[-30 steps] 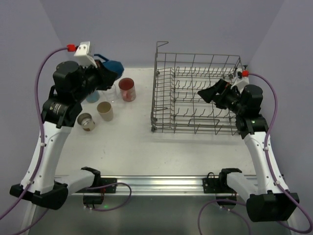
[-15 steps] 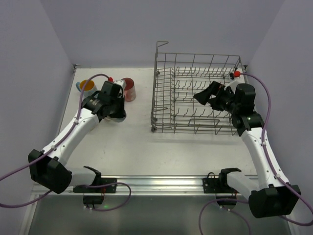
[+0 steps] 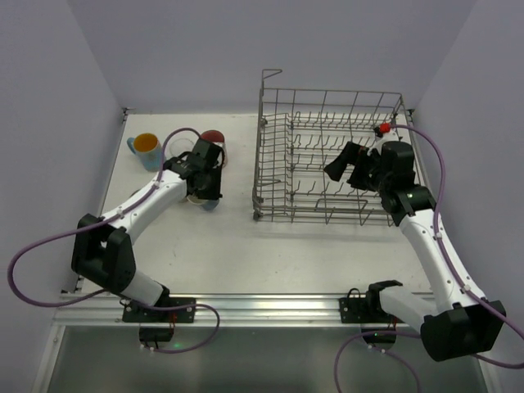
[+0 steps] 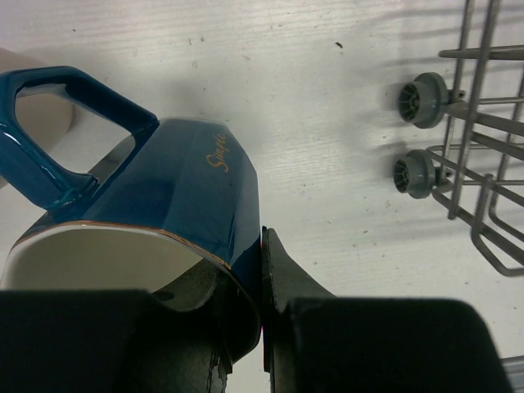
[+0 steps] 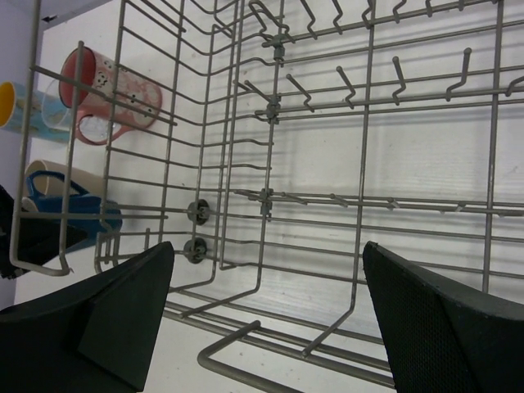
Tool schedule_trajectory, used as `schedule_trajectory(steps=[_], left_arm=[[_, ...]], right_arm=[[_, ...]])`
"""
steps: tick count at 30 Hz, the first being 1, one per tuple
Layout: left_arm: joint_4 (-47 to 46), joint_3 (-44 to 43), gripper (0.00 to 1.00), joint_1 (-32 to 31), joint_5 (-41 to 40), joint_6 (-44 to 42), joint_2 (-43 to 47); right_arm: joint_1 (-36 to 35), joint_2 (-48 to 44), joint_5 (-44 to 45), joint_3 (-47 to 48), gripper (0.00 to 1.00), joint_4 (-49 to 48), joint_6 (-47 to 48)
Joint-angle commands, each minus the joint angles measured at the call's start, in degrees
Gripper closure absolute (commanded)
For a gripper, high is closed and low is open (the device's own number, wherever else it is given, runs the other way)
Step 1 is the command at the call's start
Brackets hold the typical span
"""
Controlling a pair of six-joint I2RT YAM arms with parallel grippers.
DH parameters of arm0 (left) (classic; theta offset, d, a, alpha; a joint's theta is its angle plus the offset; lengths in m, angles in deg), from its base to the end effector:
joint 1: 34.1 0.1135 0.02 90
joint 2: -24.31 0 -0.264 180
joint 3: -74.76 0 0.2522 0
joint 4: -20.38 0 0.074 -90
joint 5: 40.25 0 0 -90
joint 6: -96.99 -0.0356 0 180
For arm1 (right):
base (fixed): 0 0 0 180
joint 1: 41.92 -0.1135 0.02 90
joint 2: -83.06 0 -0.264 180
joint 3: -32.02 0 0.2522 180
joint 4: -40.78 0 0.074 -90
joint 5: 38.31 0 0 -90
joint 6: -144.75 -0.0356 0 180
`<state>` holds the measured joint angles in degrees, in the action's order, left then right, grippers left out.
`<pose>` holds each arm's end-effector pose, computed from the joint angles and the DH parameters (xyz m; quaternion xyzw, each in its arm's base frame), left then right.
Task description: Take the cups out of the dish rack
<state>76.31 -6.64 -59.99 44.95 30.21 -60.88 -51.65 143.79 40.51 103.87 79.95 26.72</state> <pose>0.2754 -0.1304 0.2654 0.0115 0.9644 -0.0717 0.2541 0.2300 0.0464 0.3412 0.0862 0.8504 0.2448 0.4576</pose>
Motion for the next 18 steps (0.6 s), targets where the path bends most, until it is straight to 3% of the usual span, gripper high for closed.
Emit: schedule_trajectory(steps=[1, 13, 15, 16, 18], left_arm=[[-3.68, -3.37, 1.00, 0.23, -2.41, -1.51, -3.05], [-2.09, -6.10, 1.00, 0.66, -1.36, -3.80, -8.33], [-2.44, -5.75, 0.93, 0.75, -0.92, -3.89, -8.42], [-2.36, -5.75, 0.83, 0.75, -0.57, -3.89, -8.50], [-2.53, -5.58, 0.79, 0.84, -0.30, -3.97, -8.85]], right_arm=[[-0.72, -0.52, 4.58, 1.86, 0.01, 0.34, 2.45], [-1.07, -1.05, 5.55, 1.33, 0.01, -0.01, 2.98], [-1.16, -1.05, 5.55, 1.24, 0.01, -0.10, 3.07], [-1.16, -1.05, 5.73, 1.33, 0.01, 0.08, 3.07], [-1.25, -1.14, 5.82, 1.33, 0.01, 0.08, 2.98]])
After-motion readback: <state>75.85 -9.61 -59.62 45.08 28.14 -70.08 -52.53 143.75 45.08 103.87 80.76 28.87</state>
